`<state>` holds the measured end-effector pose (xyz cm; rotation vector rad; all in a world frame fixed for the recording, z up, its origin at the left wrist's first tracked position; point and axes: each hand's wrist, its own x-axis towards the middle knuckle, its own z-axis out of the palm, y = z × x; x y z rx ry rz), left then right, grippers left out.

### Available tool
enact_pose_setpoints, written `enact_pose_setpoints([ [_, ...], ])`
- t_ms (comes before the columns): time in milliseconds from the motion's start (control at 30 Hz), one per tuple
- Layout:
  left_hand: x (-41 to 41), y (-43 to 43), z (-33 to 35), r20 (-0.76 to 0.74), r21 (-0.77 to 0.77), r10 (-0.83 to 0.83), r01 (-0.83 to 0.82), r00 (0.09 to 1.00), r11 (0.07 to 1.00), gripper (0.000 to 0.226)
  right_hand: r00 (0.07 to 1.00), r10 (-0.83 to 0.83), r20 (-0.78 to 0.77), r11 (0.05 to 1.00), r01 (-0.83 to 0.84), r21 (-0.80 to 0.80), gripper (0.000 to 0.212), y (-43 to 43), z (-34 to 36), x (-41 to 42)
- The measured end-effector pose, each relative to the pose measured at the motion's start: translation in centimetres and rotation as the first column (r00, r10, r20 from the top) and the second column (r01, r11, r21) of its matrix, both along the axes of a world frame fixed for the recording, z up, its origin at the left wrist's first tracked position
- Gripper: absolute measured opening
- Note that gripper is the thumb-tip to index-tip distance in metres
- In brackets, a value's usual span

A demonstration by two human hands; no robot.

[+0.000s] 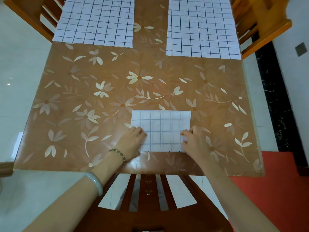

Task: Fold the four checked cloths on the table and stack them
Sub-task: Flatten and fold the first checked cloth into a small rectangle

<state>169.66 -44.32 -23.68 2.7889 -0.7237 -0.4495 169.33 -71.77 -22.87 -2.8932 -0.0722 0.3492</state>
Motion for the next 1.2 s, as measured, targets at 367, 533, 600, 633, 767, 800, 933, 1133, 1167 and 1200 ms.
enact_pose_setpoints([
  [367, 2.5, -2.0, -1.4, 0.092, -0.122, 0.114, -0.102, 0.989, 0.987, 0.037, 0.994, -0.022, 0.104, 0.993, 0.010, 0.117, 0.017, 2.2, 0.0, 0.6],
  [533, 3.4, -2.6, -2.0, 0.049, -0.053, 0.161, -0.158, 0.986, 0.986, 0.061, 0.961, 0.027, 0.275, 0.971, -0.091, 0.223, 0.030, 6.7, -1.5, 3.0],
  [600, 3.7, -2.6, -1.8, 0.079, -0.019, 0.146, -0.145, 0.986, 0.989, 0.060, 0.967, 0.107, 0.231, 0.970, -0.153, 0.190, 0.040, 8.0, -2.3, 4.0],
  [633, 3.8, -2.5, -1.7, 0.100, 0.015, 0.136, -0.138, 0.986, 0.990, 0.061, 0.969, 0.139, 0.205, 0.970, -0.175, 0.170, 0.044, 8.3, -2.7, 4.3],
  [767, 4.1, -2.1, -2.3, 0.187, 0.019, 0.072, -0.077, 0.980, 0.997, 0.060, 0.972, 0.193, 0.132, 0.972, -0.207, 0.107, 0.052, 8.5, -3.3, 4.5],
  [800, 4.3, -2.0, -2.5, 0.183, 0.000, 0.070, -0.071, 0.981, 0.997, 0.060, 0.972, 0.194, 0.129, 0.973, -0.208, 0.104, 0.050, 8.4, -3.4, 4.5],
  [933, 4.3, -1.9, -2.6, 0.136, -0.034, 0.099, -0.095, 0.986, 0.995, 0.069, 0.978, 0.156, 0.139, 0.979, -0.172, 0.113, 0.050, 8.4, -3.1, 4.8],
  [1133, 3.8, -2.2, -3.7, 0.101, 0.069, 0.118, -0.125, 0.988, 0.990, 0.077, 0.949, 0.307, 0.077, 0.950, -0.310, 0.039, 0.054, 9.4, -4.0, 5.1],
  [1167, 3.7, -2.2, -3.9, 0.097, 0.083, 0.121, -0.129, 0.988, 0.988, 0.078, 0.946, 0.318, 0.060, 0.947, -0.320, 0.016, 0.054, 9.3, -4.3, 5.0],
  [1200, 3.7, -2.1, -4.0, 0.099, 0.094, 0.119, -0.129, 0.988, 0.987, 0.079, 0.944, 0.325, 0.049, 0.946, -0.325, -0.005, 0.055, 9.1, -4.6, 5.0],
])
